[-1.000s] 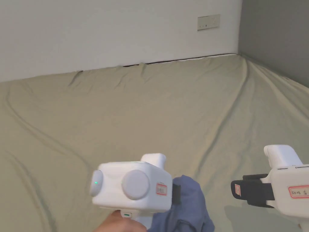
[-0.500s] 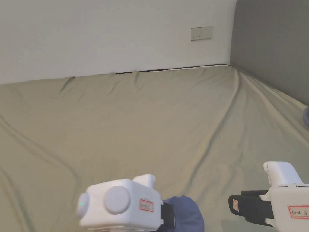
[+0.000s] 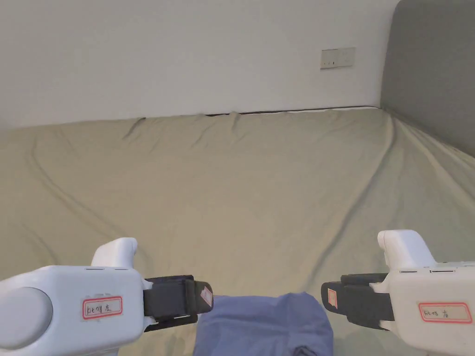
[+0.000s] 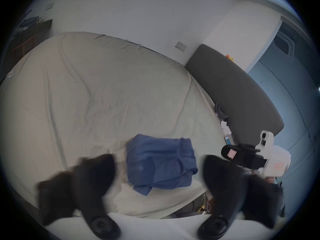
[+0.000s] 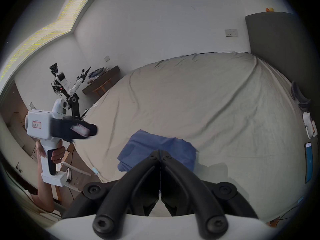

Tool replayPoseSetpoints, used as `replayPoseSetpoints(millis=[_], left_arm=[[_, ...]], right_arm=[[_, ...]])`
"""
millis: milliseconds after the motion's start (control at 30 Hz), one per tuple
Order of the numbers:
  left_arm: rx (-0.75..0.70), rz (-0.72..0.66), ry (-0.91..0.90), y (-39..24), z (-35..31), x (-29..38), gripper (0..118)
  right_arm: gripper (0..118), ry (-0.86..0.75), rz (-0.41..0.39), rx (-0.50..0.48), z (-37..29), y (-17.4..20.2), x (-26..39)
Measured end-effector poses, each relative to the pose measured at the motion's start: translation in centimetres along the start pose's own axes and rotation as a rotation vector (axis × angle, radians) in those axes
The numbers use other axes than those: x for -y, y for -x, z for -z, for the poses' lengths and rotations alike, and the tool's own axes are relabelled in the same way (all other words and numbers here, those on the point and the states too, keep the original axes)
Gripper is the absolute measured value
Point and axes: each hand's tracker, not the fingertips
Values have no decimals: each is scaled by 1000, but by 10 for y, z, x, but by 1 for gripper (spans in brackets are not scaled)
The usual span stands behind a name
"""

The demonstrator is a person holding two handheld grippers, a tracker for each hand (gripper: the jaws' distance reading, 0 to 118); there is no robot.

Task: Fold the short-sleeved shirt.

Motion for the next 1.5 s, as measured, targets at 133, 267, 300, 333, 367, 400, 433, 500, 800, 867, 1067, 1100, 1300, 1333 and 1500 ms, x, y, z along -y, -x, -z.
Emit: replayPoseSetpoints(millis=[133,267,300,333,367,400,433,500,800,867,1067,1100,1300,1333,1500], left_arm=[[24,-47,68,4,19,21,2],[18,-7,48,-2,24,28,2],[9,2,51,-6,28,28,2],[-3,15,50,-6,26,26,2],[-10,19,49,-7,27,27,2],[-5,-5,48,-6,28,29,2],[2,-30,44,-4,28,30,2],[18,-67,41,4,27,29,2],[40,-199,74,32,38,20,68],[51,-251,103,43,50,18,83],[144,-326,216,68,92,15,118],[145,-317,236,69,103,14,118],[341,-392,296,73,165,24,118],[368,-409,292,72,174,24,116],[296,-226,340,47,170,12,49]], right_arm=[[3,3,-12,-12,6,6,-3],[3,1,15,-118,20,-1,-7],[3,4,33,-165,28,-6,-7],[3,13,60,-224,38,-12,-6],[3,29,110,-301,50,-23,-4],[3,51,164,-376,65,-34,0],[3,71,230,-423,82,-47,6],[3,159,347,-452,117,-74,23],[2,247,351,-341,149,-104,57],[2,260,347,-337,150,-103,52],[2,273,328,-327,148,-100,49],[3,275,327,-327,148,-101,49],[2,280,333,-334,149,-103,48],[2,282,334,-336,149,-104,48],[3,312,324,-319,147,-103,40]])
